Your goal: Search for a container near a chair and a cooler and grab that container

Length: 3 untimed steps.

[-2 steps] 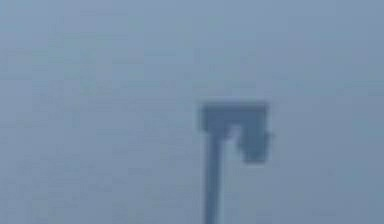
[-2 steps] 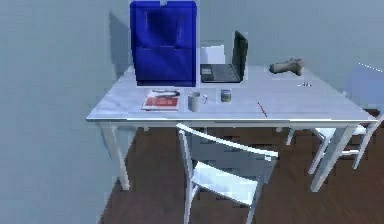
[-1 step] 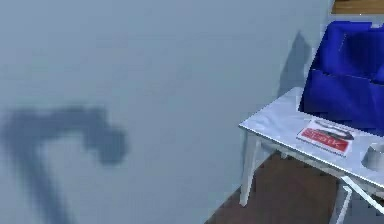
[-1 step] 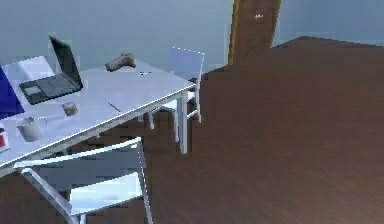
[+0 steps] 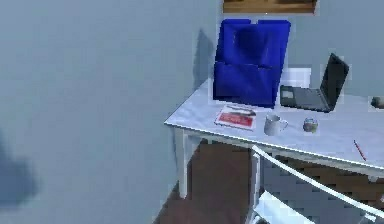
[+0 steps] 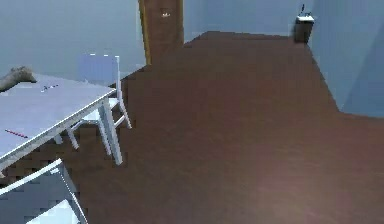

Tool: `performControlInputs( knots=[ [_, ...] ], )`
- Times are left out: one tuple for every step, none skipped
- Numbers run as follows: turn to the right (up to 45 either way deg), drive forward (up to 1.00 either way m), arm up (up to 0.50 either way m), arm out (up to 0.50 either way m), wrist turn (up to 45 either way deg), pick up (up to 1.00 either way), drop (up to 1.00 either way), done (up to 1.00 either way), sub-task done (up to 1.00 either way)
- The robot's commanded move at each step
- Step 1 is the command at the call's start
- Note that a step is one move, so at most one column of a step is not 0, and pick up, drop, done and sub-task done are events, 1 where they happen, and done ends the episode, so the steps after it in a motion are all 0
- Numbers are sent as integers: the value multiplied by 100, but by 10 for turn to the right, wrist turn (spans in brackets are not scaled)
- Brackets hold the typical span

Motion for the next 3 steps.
performControlInputs(
  knots=[
    [0, 55, 0, 0, 0, 0, 0, 0, 0],
    [-390, 0, 0, 0, 0, 0, 0, 0, 0],
    [0, 0, 50, 0, 0, 0, 0, 0, 0]
  ],
)
